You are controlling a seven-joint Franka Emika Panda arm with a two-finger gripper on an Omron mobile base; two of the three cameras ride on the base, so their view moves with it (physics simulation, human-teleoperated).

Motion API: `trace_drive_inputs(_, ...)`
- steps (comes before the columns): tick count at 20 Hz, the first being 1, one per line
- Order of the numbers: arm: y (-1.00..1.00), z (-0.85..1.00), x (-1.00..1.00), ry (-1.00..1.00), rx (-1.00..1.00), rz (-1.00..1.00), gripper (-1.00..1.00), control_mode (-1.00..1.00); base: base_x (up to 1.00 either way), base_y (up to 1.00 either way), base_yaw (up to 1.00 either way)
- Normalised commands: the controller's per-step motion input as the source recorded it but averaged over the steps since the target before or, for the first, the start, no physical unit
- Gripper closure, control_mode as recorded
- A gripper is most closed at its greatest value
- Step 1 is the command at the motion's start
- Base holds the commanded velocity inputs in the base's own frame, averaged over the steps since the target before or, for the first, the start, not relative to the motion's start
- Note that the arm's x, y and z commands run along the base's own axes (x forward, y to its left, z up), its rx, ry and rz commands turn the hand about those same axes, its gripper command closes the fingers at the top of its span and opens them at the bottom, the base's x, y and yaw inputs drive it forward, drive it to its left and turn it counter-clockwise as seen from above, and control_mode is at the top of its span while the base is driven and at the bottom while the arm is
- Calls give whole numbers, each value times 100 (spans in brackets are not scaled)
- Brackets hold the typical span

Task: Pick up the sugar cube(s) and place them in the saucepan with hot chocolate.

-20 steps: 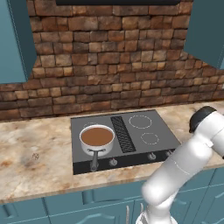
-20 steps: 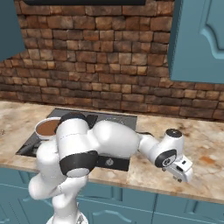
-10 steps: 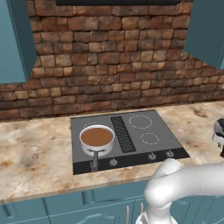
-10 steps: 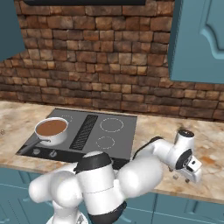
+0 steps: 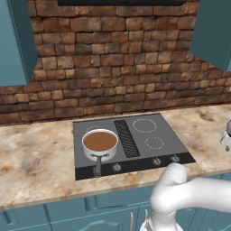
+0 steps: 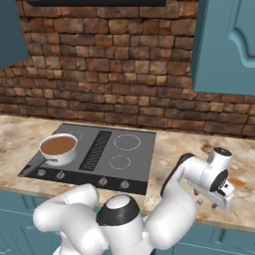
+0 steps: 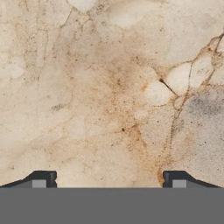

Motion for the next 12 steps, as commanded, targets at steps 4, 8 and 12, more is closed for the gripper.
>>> trace_drive_inputs(4, 9, -11, -1, 1, 1, 0, -100, -100, 0, 0, 0)
trace_drive_inputs(8, 17, -13, -6, 4, 0, -1, -100, -100, 0, 0, 0)
trace_drive_inputs(12, 22, -13, -32, 0, 0, -9, -100, -100, 0, 0, 0)
